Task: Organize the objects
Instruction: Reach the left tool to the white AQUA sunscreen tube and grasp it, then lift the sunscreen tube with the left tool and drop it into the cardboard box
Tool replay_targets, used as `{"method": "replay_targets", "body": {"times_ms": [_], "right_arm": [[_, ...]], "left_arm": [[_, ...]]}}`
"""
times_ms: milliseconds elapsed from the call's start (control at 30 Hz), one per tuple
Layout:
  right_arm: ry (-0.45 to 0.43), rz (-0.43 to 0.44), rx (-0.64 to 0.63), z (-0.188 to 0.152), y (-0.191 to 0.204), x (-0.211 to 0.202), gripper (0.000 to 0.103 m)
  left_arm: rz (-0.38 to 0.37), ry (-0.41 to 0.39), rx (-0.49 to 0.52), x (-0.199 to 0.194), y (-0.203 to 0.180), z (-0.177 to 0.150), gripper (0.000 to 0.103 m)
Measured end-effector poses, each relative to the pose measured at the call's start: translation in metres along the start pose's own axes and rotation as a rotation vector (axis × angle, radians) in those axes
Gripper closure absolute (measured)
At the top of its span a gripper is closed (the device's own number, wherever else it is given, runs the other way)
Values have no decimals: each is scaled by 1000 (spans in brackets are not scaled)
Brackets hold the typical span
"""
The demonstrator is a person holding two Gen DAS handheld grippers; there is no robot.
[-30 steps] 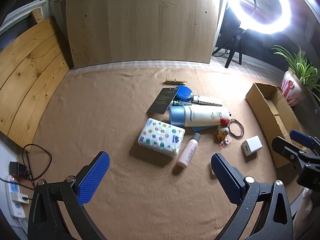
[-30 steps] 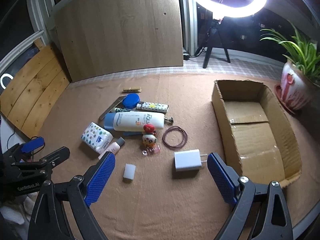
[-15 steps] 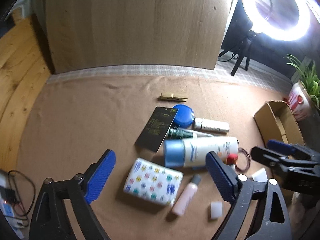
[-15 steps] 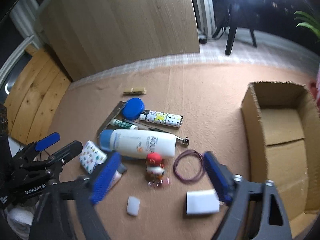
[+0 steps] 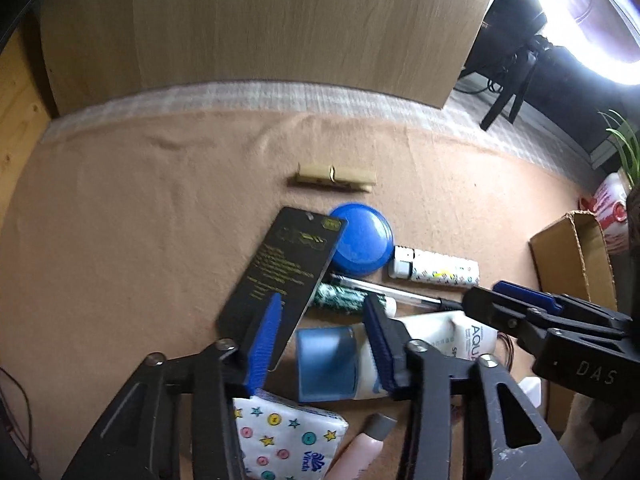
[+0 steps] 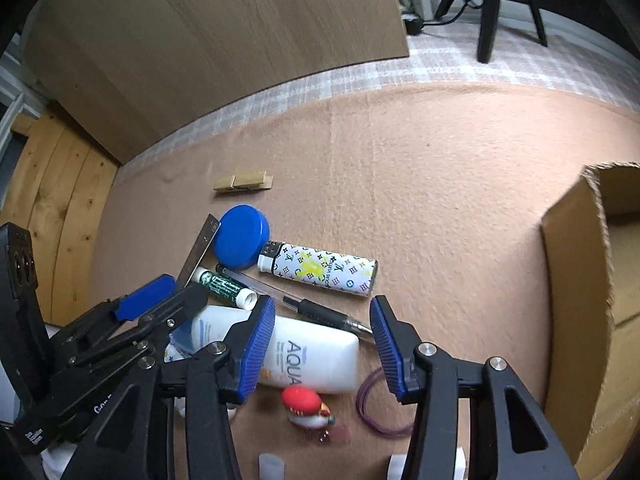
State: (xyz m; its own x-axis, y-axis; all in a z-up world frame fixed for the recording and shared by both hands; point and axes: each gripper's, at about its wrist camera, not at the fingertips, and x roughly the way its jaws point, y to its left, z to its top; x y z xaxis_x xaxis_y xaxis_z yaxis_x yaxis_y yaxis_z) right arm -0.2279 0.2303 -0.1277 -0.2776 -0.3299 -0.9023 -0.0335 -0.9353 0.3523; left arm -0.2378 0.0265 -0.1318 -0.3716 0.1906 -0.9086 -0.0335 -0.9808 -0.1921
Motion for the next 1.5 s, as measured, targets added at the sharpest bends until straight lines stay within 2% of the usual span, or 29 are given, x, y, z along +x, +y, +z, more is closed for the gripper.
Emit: {"method": "replay_targets", "body": {"times_ms": [100,400,633,733,867,1000,1100,1267,1333,1400,1500], "right_arm": [[29,25,-3,-6,1,4,59],[87,48,-49,-61,0,-6,61],[53,49,-69,-96,-2,-27,61],[53,37,-65,-110,-3,-32,61],[16,109,-30,-123,-3,-47,61],[20,155,-30,-127,8,-45,61],[21,164,-15,-121,13,-37,61],[18,178,-13,-108,22,-30,61],[39,202,-10,-104,25,-26,61],[65,206,-3,-102,27,-19,62],[106,263,24,-100,31,-7,66]], "left_arm": [[-23,16,7,3,0,-5,72],[-77,68,109,0,-23,-50,74],[-66,51,150,-10,-27,-78,76],[-96,61,127,-15,-21,-86,76],[-112,63,99,-20,-12,-98,76],[-141,91,93,-20,-9,-115,77],[-150,79,99,-23,-14,-124,76],[-200,62,40,-34,-7,-128,74],[-224,61,36,-41,-6,-133,69],[-241,67,35,-40,-7,-134,57],[-248,59,24,-49,-5,-139,57]]}}
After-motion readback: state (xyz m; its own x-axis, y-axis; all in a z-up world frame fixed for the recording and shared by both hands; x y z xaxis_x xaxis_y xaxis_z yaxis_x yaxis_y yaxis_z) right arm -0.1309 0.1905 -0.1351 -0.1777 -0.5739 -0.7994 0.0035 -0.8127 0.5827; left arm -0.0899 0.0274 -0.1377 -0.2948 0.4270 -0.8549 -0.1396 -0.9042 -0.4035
